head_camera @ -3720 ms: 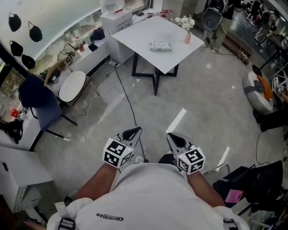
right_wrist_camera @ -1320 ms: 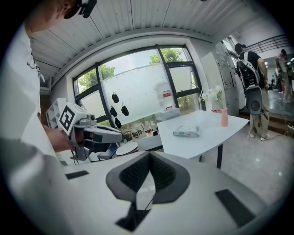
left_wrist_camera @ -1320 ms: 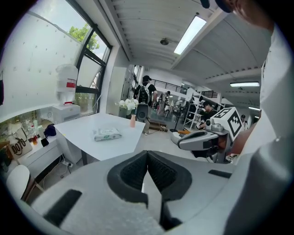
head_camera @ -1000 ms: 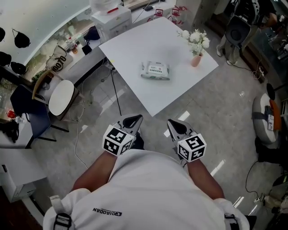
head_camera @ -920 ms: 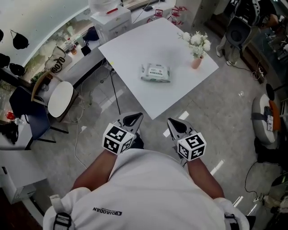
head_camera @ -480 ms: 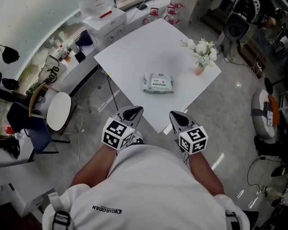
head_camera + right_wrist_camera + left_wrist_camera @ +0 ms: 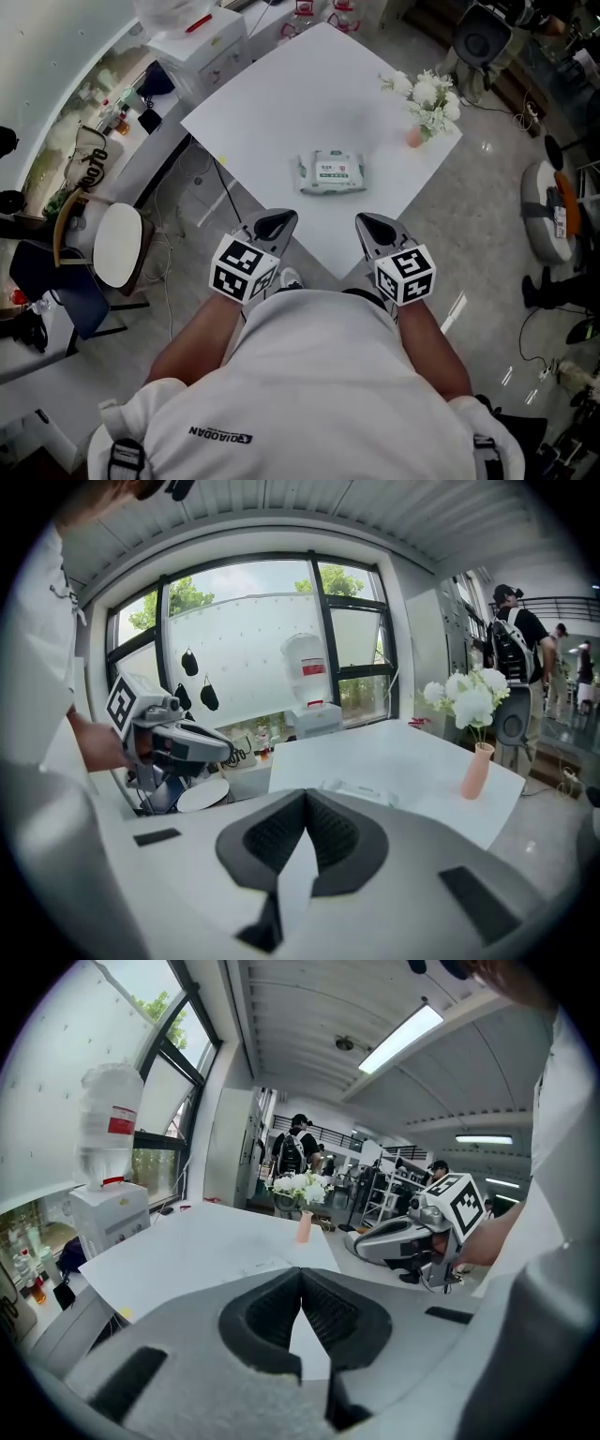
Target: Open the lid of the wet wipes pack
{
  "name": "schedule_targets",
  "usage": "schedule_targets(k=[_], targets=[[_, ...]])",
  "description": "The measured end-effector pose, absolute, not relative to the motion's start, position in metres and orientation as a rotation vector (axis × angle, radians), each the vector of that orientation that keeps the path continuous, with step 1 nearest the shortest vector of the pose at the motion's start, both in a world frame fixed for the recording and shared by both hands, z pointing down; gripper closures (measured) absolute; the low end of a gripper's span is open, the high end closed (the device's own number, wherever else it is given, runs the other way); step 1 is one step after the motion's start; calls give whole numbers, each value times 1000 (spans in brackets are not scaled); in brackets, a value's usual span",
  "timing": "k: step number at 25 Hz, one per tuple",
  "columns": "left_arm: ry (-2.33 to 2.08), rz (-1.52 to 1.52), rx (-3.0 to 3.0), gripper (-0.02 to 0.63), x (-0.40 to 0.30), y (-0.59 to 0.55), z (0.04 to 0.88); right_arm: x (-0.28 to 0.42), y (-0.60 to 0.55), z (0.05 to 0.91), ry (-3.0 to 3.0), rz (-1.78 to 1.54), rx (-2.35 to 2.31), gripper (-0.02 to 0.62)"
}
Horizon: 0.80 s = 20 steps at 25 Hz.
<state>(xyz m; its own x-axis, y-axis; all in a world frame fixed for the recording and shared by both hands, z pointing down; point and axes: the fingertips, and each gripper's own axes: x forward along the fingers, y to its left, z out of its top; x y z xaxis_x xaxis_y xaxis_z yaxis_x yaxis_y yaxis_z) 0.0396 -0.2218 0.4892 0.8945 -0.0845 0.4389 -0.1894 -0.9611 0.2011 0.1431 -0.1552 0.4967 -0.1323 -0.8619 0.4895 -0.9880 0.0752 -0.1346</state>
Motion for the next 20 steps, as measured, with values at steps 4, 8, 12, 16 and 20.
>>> schedule_targets(k=[4,8,12,16,20], targets=[[-202,645,2822,606,44,-226,493,150,-161,499,-2066,643,1857,589],[-242,636,2811,606,46,-227,495,157,-166,494,-2085,594,1825,589],[-329,623,2788,606,50,-229,496,167,-174,490,-2123,549,1768,589],[-415,607,2763,606,56,-226,492,175,-183,488,-2177,543,1688,589],[-513,591,2743,606,61,-232,491,182,-193,491,-2218,516,1605,589]])
